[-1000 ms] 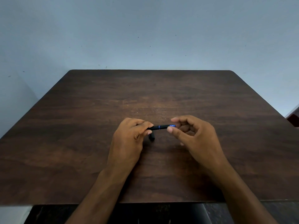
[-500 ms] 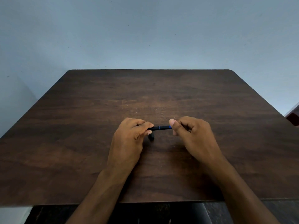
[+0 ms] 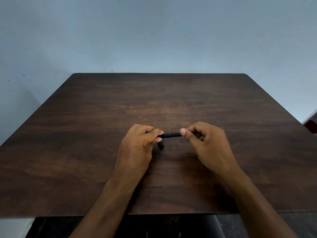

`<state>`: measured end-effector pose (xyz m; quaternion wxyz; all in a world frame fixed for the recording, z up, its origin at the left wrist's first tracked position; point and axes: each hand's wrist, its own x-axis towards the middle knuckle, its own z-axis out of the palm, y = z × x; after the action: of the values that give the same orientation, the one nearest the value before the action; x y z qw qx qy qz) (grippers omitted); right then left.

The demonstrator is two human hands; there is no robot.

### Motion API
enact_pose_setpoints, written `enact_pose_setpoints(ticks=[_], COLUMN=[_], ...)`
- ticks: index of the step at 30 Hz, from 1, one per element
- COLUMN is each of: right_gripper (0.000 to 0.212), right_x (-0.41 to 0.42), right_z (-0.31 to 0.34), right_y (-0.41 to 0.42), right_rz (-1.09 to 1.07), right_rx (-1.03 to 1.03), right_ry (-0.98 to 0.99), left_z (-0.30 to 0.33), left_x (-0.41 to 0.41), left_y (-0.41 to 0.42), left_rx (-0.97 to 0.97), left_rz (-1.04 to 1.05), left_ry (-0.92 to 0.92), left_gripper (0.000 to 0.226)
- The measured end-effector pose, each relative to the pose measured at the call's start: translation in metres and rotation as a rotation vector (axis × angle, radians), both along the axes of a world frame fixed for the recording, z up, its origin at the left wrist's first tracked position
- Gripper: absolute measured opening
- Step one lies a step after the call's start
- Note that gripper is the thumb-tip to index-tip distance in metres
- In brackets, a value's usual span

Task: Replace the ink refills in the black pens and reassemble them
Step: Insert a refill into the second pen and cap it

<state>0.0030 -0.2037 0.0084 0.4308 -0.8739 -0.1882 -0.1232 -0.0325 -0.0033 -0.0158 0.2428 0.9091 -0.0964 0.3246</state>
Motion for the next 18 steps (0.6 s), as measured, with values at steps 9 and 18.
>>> enact_pose_setpoints(ticks=[9, 18], right_gripper=[0.033, 0.006], right_x=[-0.0017, -0.0049], right_z=[0.0006, 0.0067], right_y=[-0.0008, -0.0032], right_rz=[0.009, 0.036], right_rx=[-0.013, 0.022], right_ry=[0.019, 0.04], left_z=[0.0014, 0.0021], left_x=[-0.0002, -0.0008], left_y=[0.0008, 0.0005], left_rx=[0.011, 0.002], left_rz=[0.004, -0.012], left_ry=[-0.018, -0.004], left_gripper=[0.018, 0.017])
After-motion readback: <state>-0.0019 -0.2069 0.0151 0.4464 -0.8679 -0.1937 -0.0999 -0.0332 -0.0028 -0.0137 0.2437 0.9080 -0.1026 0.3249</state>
